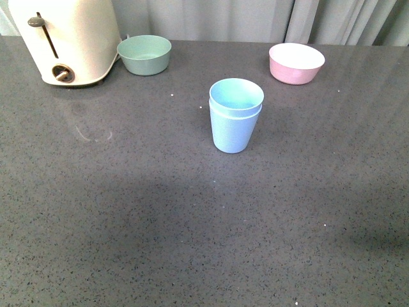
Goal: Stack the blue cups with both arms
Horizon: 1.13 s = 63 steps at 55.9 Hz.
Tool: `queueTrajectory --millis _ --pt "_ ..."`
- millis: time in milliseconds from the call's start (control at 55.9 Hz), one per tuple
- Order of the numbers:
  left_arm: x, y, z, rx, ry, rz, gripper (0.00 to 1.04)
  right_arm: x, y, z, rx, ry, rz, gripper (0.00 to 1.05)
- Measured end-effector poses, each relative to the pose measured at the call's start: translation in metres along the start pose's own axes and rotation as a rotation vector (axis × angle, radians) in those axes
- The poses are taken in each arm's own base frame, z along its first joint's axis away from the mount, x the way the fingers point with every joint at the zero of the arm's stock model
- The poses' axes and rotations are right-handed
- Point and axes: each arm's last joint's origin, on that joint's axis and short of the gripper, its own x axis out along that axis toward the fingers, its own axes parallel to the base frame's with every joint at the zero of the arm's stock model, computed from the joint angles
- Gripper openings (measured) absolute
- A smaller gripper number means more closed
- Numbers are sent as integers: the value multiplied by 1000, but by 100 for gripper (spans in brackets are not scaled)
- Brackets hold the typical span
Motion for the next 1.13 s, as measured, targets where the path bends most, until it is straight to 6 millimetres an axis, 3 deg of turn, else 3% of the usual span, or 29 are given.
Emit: queueTrajectory --millis 357,1126 --pt "0 0 0 0 0 0 96 0 0 0 0 0 0 96" --pt "0 0 0 0 0 0 96 0 0 0 1 0 0 96"
